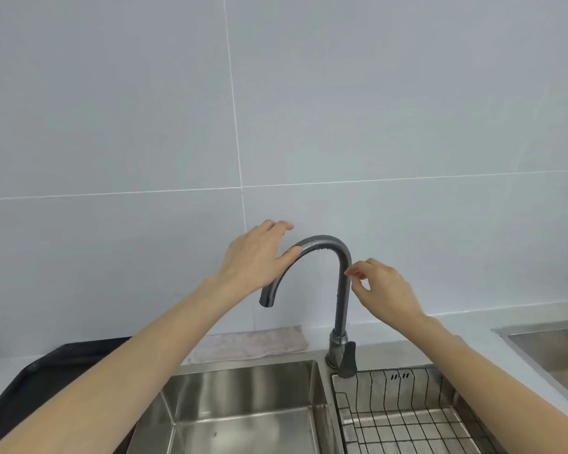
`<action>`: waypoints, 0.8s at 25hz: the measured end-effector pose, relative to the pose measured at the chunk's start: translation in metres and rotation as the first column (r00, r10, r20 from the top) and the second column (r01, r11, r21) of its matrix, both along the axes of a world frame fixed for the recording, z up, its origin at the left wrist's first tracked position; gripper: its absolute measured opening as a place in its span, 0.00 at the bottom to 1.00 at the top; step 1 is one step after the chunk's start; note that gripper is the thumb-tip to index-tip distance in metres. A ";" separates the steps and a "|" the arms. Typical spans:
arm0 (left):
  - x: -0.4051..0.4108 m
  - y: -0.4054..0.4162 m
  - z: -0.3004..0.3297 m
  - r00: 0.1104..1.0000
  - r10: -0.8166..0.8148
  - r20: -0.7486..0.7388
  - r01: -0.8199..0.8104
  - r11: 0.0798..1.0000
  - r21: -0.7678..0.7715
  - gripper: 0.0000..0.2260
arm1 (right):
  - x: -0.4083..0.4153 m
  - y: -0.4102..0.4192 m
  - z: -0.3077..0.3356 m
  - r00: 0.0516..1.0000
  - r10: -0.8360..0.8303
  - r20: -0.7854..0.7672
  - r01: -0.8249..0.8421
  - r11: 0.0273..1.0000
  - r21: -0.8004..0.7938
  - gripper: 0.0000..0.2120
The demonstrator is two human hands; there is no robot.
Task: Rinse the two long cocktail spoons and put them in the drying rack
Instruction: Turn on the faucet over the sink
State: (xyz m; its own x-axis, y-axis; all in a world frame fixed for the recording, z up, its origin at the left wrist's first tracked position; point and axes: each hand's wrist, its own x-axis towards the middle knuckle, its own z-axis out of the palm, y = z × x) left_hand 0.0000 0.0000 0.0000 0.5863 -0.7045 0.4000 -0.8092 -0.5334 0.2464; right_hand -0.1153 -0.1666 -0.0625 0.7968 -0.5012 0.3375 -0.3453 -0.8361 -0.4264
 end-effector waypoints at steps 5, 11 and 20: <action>0.008 -0.021 -0.021 0.999 -0.015 -0.036 0.015 1.000 0.007 0.19 | 0.005 -0.018 -0.046 0.988 0.002 -0.152 0.014 0.994 0.105 0.12; 0.018 -0.032 -0.048 0.986 -0.128 -0.104 0.113 0.984 -0.137 0.18 | 0.014 -0.024 -0.102 0.953 0.056 -0.298 0.011 0.976 0.218 0.15; 0.023 -0.034 -0.060 0.984 -0.165 -0.068 0.142 0.955 -0.261 0.17 | 0.015 -0.020 -0.130 0.950 0.001 -0.311 0.070 0.973 0.219 0.11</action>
